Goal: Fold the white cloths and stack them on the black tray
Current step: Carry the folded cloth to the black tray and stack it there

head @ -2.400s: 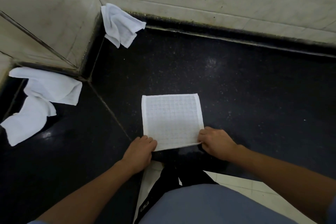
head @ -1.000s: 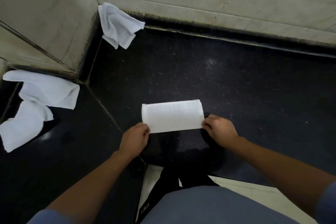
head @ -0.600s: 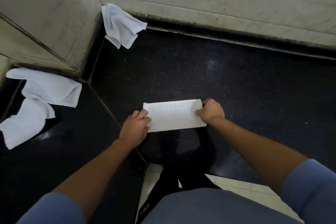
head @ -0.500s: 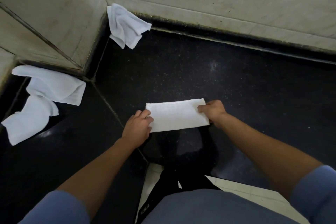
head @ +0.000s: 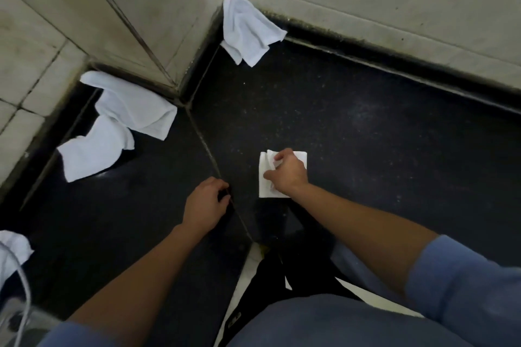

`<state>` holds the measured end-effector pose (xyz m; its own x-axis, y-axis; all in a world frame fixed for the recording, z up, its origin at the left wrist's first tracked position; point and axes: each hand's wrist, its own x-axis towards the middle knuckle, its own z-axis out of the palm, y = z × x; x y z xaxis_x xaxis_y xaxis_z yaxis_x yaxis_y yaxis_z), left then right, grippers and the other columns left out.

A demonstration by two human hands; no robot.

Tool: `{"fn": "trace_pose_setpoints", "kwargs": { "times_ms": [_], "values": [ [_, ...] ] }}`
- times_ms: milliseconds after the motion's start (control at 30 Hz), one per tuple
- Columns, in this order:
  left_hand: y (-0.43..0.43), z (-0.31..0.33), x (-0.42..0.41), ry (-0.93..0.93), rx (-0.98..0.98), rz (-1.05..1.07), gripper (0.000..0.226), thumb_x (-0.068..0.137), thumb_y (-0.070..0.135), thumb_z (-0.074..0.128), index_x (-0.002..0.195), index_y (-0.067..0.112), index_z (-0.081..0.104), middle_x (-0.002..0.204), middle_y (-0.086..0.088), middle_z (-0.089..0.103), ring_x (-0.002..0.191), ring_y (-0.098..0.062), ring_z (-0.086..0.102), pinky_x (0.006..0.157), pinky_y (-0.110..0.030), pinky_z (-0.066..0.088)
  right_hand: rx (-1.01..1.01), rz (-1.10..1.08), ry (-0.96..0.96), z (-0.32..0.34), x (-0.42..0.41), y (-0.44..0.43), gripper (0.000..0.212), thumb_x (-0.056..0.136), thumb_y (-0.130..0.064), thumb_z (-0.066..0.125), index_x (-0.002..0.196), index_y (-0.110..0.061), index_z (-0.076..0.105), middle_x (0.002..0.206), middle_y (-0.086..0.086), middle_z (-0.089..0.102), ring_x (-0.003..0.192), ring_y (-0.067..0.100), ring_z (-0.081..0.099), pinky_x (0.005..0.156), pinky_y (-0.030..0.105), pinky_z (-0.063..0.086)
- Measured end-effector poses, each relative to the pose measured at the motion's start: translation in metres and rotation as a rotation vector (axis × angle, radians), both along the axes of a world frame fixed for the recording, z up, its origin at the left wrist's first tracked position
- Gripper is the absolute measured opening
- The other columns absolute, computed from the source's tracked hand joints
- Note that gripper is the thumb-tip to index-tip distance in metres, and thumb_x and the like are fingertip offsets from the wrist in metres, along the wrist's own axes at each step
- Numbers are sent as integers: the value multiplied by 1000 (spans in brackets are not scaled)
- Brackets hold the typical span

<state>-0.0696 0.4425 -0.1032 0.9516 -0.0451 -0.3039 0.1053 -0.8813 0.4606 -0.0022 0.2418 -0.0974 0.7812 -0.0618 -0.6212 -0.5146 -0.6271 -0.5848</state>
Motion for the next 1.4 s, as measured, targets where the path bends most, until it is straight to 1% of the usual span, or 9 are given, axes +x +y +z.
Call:
{"fn": "trace_pose_setpoints", "kwargs": {
  "times_ms": [133, 300, 467, 700, 867, 1000, 1133, 1267, 1400],
  "values": [
    [0, 1, -1, -18, -29, 22, 21, 84, 17, 67, 105, 13, 67, 102, -4, 63, 91, -22, 61, 75, -33, 51, 58, 100, -86, -1, -13, 1, 53, 79, -30, 75, 124, -22, 48, 95, 0, 62, 87, 16, 59, 75, 28, 44],
    [-33, 8, 15, -132, -52, -154, 19, 88, 13, 60, 105, 11, 67, 102, -4, 60, 97, -20, 56, 76, -33, 49, -107, 153, -443, 6, -12, -49, 14, 88, -13, 61, 102, -16, 63, 84, 0, 63, 71, 14, 59, 65, 28, 47],
    [-75, 6, 31, -40, 64, -447, 26, 94, 16, 47, 115, 12, 62, 112, -5, 55, 103, -22, 51, 81, -35, 47, -317, 527, -239, -11, 13, -66, 27, 91, -18, 55, 116, -16, 64, 120, 11, 56, 101, 30, 59, 86, 37, 50],
    [-79, -10, 19, 66, 145, -455, 19, 88, 9, 55, 106, 8, 60, 112, -9, 47, 93, -23, 51, 79, -38, 48, -340, 596, -218, -16, 10, -66, 44, 90, -25, 60, 133, -23, 49, 131, 6, 41, 120, 24, 42, 96, 38, 46],
    [-85, -9, 15, 101, 171, -409, 13, 91, 10, 49, 98, 8, 59, 108, -9, 51, 90, -24, 53, 75, -35, 45, -392, 677, -397, -14, -7, -72, 43, 90, -25, 59, 132, -21, 53, 129, 5, 43, 118, 24, 42, 85, 38, 51],
    [-82, -6, 13, 8, 200, -430, 23, 94, 28, 49, 95, 9, 62, 106, -5, 50, 96, -21, 49, 72, -34, 45, -420, 802, -603, -17, -15, -76, 35, 75, -23, 76, 109, -15, 69, 120, 11, 59, 104, 31, 57, 73, 41, 55],
    [-77, -4, 25, -160, 302, -523, 24, 94, 27, 49, 100, 13, 68, 135, -6, 46, 115, -24, 42, 89, -37, 39, -461, 957, -578, -30, -34, -97, 38, 78, -30, 74, 114, -19, 67, 134, 12, 56, 119, 31, 56, 77, 40, 51],
    [-70, -9, 36, -87, 348, -546, 32, 95, 32, 48, 119, 15, 60, 153, -2, 28, 130, -24, 32, 100, -39, 31, -535, 920, -608, -38, -49, -120, 41, 93, -34, 43, 126, -17, 61, 141, 7, 52, 129, 24, 50, 80, 36, 47],
    [-67, -8, 34, -50, 307, -512, 33, 94, 33, 50, 121, 14, 55, 155, -1, 26, 131, -23, 31, 102, -38, 33, -560, 887, -662, -34, -48, -125, 36, 86, -32, 66, 118, -16, 66, 136, 7, 56, 125, 27, 53, 81, 39, 48]
  ]
}}
